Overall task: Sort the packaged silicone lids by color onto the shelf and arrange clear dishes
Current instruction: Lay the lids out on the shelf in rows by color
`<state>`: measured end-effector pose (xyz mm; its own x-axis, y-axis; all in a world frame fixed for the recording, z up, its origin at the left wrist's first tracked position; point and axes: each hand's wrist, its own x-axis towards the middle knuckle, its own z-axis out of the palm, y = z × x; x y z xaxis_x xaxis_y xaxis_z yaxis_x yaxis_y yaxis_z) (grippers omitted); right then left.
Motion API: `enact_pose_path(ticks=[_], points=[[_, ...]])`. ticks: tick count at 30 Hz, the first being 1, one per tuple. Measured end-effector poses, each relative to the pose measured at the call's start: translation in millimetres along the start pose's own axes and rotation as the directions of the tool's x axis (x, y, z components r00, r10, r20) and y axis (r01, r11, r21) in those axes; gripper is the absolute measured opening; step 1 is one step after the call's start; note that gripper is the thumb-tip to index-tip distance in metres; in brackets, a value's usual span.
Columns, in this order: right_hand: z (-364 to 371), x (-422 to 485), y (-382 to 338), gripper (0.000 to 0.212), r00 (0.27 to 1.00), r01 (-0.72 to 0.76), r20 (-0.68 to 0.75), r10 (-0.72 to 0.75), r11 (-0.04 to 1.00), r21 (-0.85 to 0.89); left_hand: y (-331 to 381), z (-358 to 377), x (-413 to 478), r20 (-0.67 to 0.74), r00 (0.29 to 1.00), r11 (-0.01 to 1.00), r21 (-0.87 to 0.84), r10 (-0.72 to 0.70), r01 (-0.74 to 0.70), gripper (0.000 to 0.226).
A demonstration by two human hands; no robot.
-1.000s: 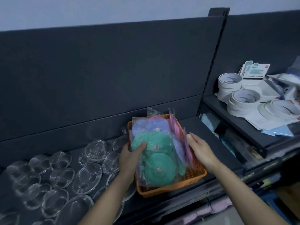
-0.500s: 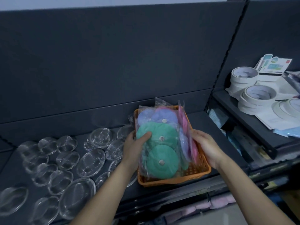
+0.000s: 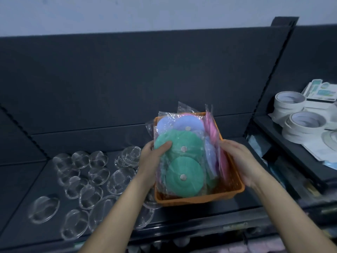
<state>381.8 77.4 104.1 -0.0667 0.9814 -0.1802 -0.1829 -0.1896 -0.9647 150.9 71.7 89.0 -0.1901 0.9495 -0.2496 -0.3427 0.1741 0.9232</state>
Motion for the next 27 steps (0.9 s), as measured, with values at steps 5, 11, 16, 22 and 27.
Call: enact_pose_path(ticks=[5,11,16,22,27], points=[[44.7,-8.6,-0.3,0.026,0.998,0.006,0.061,-0.002,0.998,-0.062,22.1,-43.3,-13.2,-0.016,0.999,0.999,-0.030,0.037,-0.037,0.044],[114.6,-16.2,17.0,0.021,0.998,-0.006,0.061,0.014,0.991,-0.135,46.5,-114.9,-36.6,-0.119,0.990,0.997,0.024,0.072,-0.069,0.042],[183.9,-36.5,34.4,0.031,0.992,-0.026,0.117,0.049,0.982,-0.188,66.4,-184.2,-62.1,-0.179,0.979,0.994,0.053,0.102,-0.094,0.040],[267.7,-61.1,54.8,0.036,0.983,-0.032,0.169,0.065,0.981,-0.190,86.9,-264.9,-94.0,-0.246,0.962,0.993,0.027,0.116,-0.113,0.034],[329.4,-71.5,71.2,0.035,0.977,-0.019,0.203,0.064,0.976,-0.216,100.4,-326.6,-115.6,-0.308,0.945,0.993,-0.001,0.111,-0.117,0.037]])
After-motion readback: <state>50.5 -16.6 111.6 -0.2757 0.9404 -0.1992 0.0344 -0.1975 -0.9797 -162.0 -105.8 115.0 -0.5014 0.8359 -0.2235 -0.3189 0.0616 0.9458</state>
